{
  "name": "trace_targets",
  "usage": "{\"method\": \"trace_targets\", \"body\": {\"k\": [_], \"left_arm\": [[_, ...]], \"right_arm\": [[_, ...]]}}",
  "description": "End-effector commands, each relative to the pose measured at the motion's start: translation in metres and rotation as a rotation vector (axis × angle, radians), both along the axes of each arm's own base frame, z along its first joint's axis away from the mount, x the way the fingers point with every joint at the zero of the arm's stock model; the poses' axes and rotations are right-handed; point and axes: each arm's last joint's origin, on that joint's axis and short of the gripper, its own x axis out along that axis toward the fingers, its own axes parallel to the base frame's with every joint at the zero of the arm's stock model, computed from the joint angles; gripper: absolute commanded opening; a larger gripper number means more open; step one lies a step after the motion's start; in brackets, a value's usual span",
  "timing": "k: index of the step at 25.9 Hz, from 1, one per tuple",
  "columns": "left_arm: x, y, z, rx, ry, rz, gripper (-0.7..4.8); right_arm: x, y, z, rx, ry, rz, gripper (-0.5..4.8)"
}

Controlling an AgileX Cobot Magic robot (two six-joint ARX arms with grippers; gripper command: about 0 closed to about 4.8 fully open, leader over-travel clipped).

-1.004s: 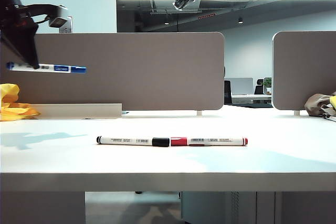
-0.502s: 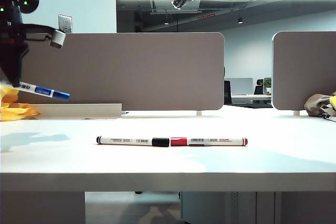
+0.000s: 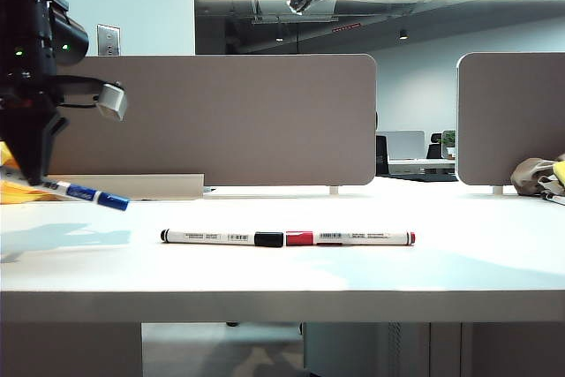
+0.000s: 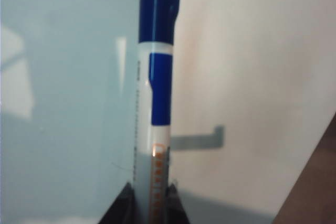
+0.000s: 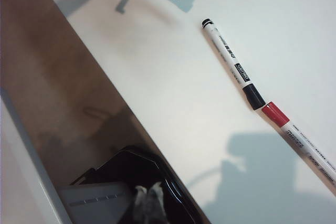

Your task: Pick up the markers one by one and line them up horizontally in a straight line on the table.

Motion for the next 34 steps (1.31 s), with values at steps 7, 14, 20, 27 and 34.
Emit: {"method": "trace_targets", "body": {"k": [7,14,20,27,34], "left_arm": [[0.011,0.003,-0.024,0.039,-0.024,-0.065,-0.05],[0.021,-0.001,-0.03,0.018,-0.096,-0.077,-0.05],[0.024,-0.005,-0.038,-0.022,-0.082,-0.097,-0.05],[0.027,-0.013,-0.053,-0.046,-0.037,-0.118,-0.05],[0.028,-0.018,-0.062,-0.057,-0.016,-0.132,-0.05]], "right_arm": [[-0.001,0.0,0.003,0.009,-0.018,0.008,-0.06],[0.0,0.0,0.003,0.013,-0.024,0.008,-0.06],[0.0,0.0,0.003,0.015,-0.027,0.008,-0.06],[0.0,0.0,0.003,0.014,-0.027,0.01,-0.06],[0.0,0.0,0.003,0.013,-0.028,0.009,-0.06]]}}
